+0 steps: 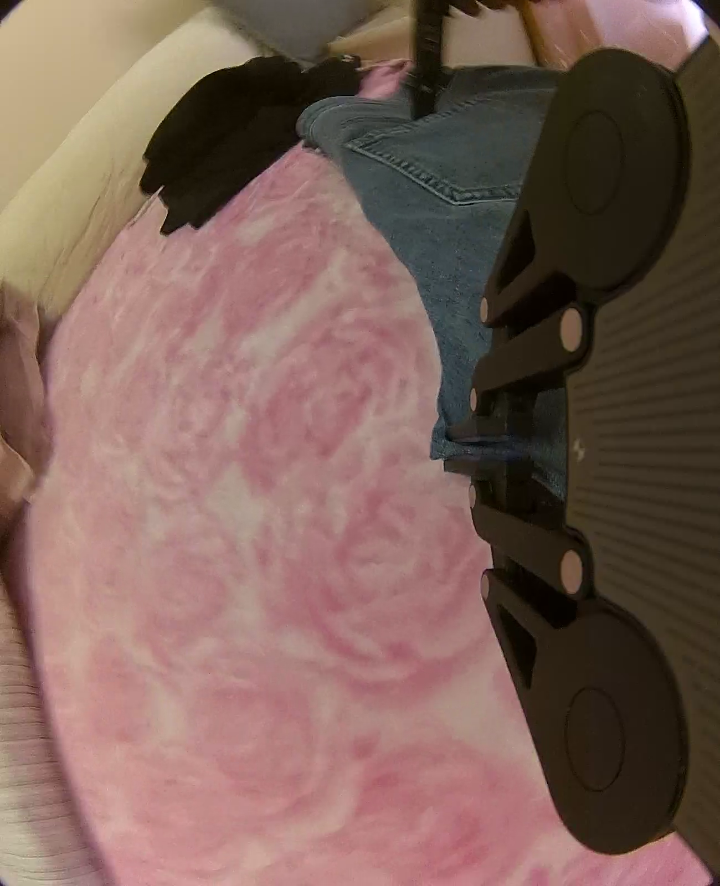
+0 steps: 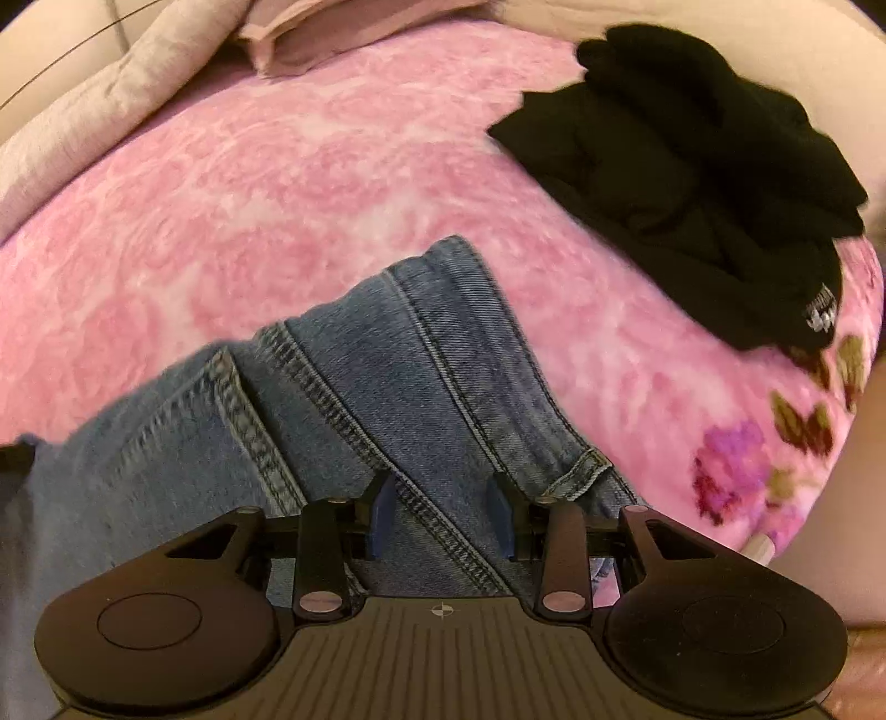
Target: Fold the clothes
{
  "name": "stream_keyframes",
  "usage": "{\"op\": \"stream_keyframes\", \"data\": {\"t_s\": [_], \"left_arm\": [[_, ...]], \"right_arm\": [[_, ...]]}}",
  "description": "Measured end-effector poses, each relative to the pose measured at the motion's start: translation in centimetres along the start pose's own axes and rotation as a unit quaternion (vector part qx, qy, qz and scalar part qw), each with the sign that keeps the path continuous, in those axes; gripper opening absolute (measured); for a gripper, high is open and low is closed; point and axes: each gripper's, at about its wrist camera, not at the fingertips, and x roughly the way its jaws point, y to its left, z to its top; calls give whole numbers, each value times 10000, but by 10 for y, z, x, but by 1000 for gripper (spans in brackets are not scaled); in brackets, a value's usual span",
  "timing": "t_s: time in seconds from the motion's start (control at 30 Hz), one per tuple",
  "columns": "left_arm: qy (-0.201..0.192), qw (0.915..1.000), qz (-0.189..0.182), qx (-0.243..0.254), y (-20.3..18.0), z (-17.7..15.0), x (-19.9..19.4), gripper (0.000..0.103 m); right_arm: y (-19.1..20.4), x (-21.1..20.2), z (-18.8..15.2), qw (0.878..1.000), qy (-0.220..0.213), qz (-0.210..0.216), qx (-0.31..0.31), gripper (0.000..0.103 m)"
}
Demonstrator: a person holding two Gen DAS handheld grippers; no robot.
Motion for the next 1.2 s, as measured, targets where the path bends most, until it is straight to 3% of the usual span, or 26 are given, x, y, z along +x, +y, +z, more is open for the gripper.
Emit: {"op": "stream_keyframes", "data": {"t_s": [0.13, 0.2, 0.27, 0.37, 0.43, 0.53, 0.63, 0.8, 0.97, 1.1, 1.2], "left_arm": [[-495, 9969, 460, -415, 20, -10, -49, 4], [-423, 9981, 277, -346, 24, -25, -69, 4], [-110, 9999, -69, -78, 21, -45, -76, 4], [354, 9982, -150, 467, 21, -72, -61, 5], [189, 9992, -267, 244, 39, -81, -50, 5], [-71, 9992, -382, -111, 59, -78, -56, 2], [-270, 9979, -521, 262, 69, -92, -98, 4], [-134, 9969, -484, 602, 106, -156, -179, 4], [430, 9985, 45, 347, 159, -253, -236, 4], [806, 9958, 416, 88, 202, -328, -282, 4], [795, 9958, 459, 57, 203, -342, -305, 3]], "right_arm": [[-1, -29, -3, 9983, -466, -196, 289, 37], [3, -35, -9, 9974, -583, -390, 188, 37], [5, -31, -20, 9975, -477, -490, 158, 37], [13, -10, -41, 9966, -512, -632, -102, 39], [21, 0, -54, 9934, -743, -813, -329, 40], [29, -15, -55, 9908, -723, -1135, 131, 40], [46, -54, -67, 9862, -826, -1245, 719, 40], [139, -99, -143, 9903, -772, -792, 839, 40], [257, -102, -234, 9987, -277, -387, 202, 40], [321, -119, -286, 9972, -304, -516, -438, 40], [350, -131, -321, 9994, 262, 5, -227, 40]]}}
